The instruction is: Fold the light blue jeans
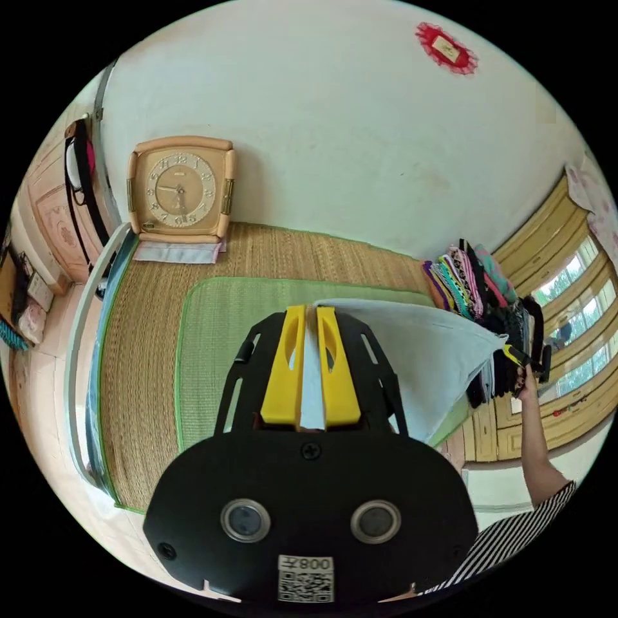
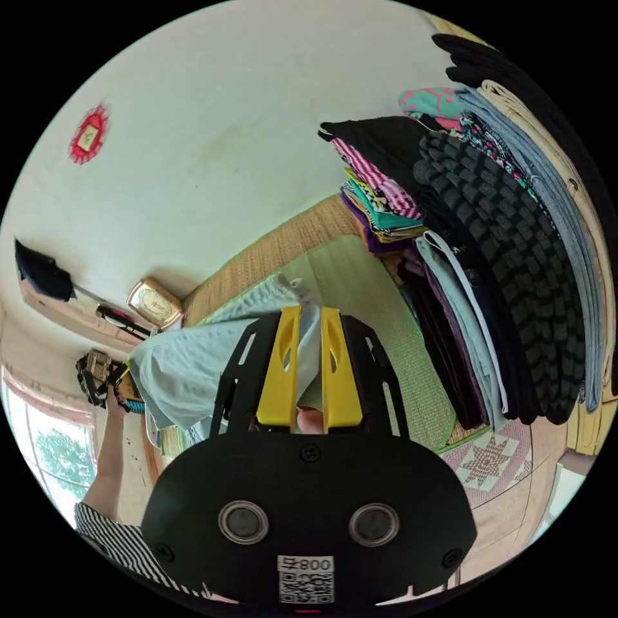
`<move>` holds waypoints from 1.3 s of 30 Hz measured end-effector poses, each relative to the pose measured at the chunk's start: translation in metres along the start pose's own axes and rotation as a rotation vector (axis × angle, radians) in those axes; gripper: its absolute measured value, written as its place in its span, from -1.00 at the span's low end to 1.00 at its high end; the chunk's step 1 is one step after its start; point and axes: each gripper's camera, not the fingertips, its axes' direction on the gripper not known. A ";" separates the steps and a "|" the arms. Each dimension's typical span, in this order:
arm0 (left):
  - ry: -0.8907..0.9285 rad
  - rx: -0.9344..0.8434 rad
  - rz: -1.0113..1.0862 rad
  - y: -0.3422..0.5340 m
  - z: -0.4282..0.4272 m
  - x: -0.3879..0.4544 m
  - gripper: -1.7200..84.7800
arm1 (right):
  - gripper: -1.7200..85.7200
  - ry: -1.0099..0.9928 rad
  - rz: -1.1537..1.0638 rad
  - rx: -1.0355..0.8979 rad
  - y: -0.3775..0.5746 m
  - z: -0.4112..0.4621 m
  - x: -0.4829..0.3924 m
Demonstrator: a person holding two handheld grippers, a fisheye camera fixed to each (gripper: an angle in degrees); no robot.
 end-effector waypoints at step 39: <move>0.068 -0.405 -0.325 0.166 0.088 -0.140 -0.95 | -0.88 0.139 0.003 -0.375 -0.032 0.198 -0.030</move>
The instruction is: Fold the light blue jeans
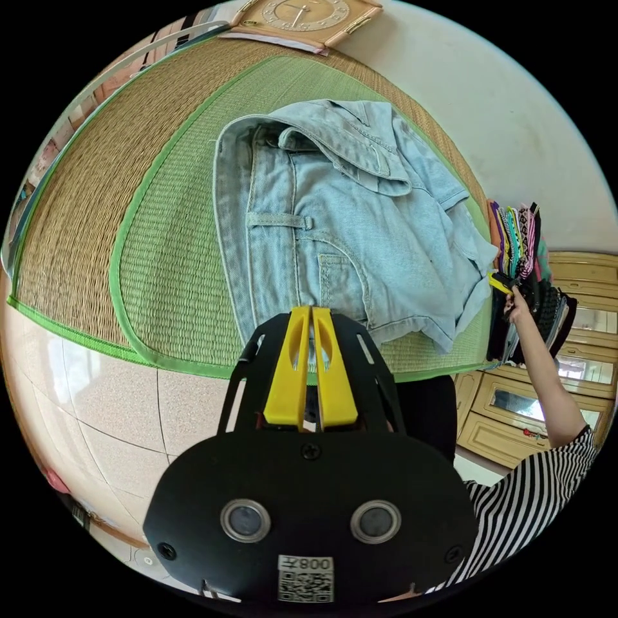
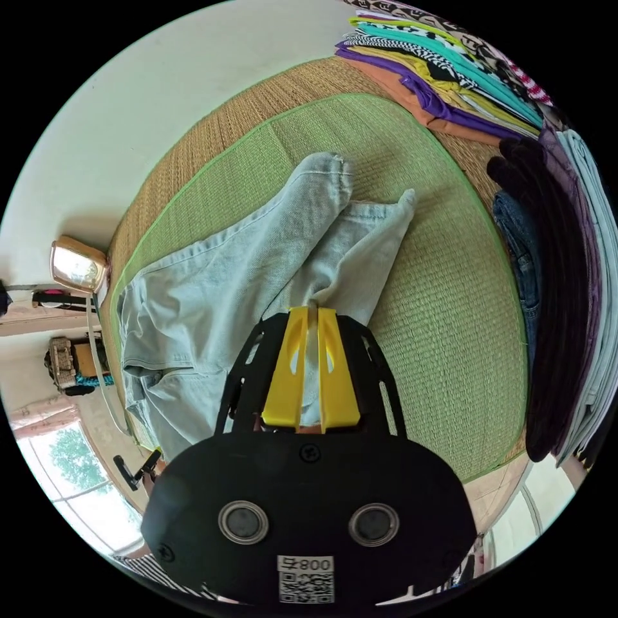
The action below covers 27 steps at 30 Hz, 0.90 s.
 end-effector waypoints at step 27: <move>0.068 0.210 -0.074 0.011 -0.077 0.006 -0.89 | -0.95 -0.348 0.346 0.233 0.207 -0.060 0.228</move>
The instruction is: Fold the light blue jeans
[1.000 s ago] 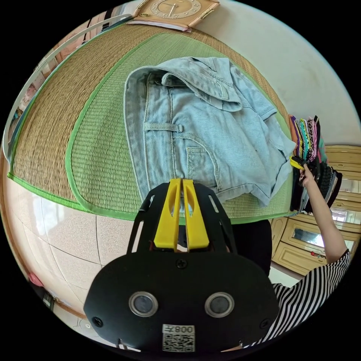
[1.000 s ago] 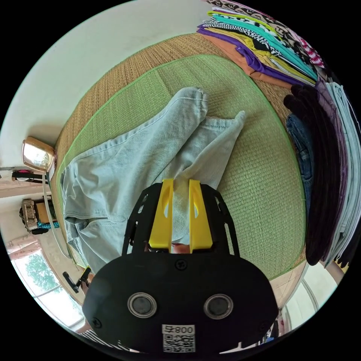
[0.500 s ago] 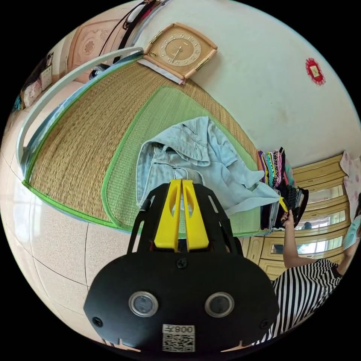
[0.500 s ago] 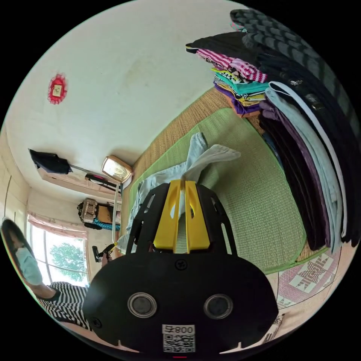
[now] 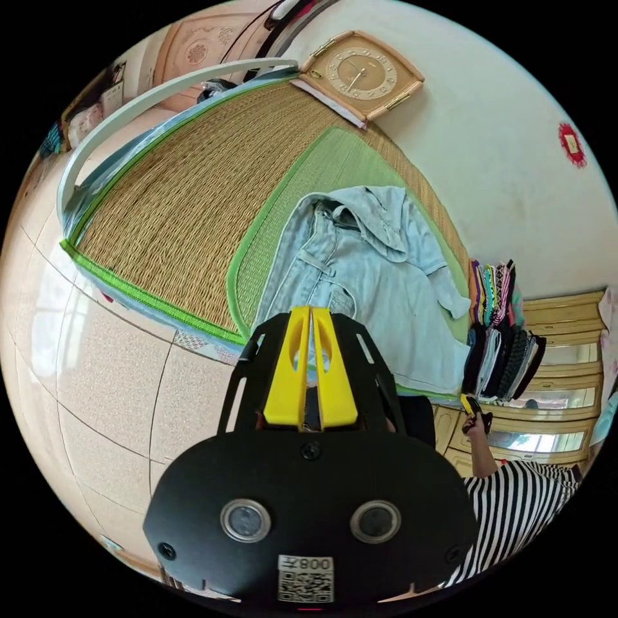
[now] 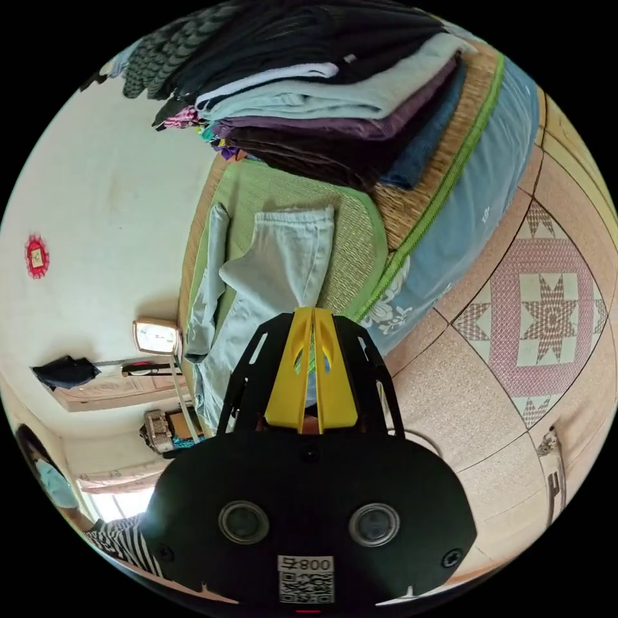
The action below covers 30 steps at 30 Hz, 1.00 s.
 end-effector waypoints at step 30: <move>-0.400 0.296 0.126 -0.208 0.024 0.189 -0.88 | -0.75 0.061 -0.412 -0.062 -0.132 0.149 -0.162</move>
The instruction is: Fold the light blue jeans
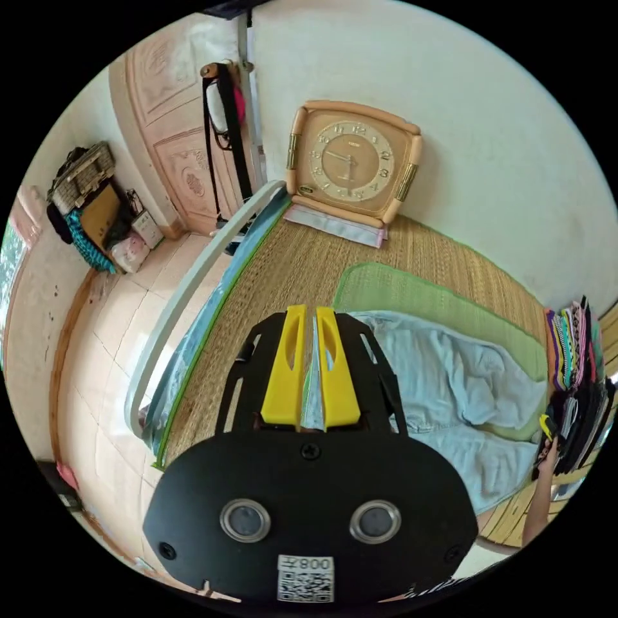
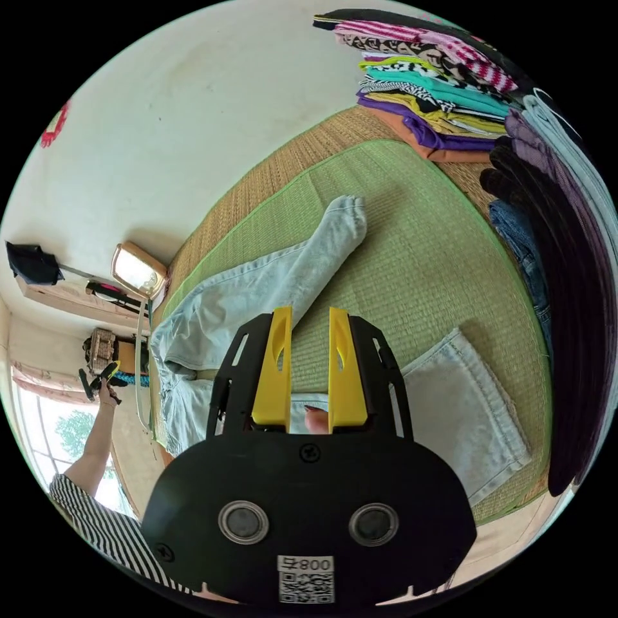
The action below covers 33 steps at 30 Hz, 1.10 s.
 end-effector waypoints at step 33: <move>0.703 -0.356 0.272 -0.033 0.224 0.347 -0.67 | -0.76 -0.073 -0.467 -0.017 0.020 0.083 -0.097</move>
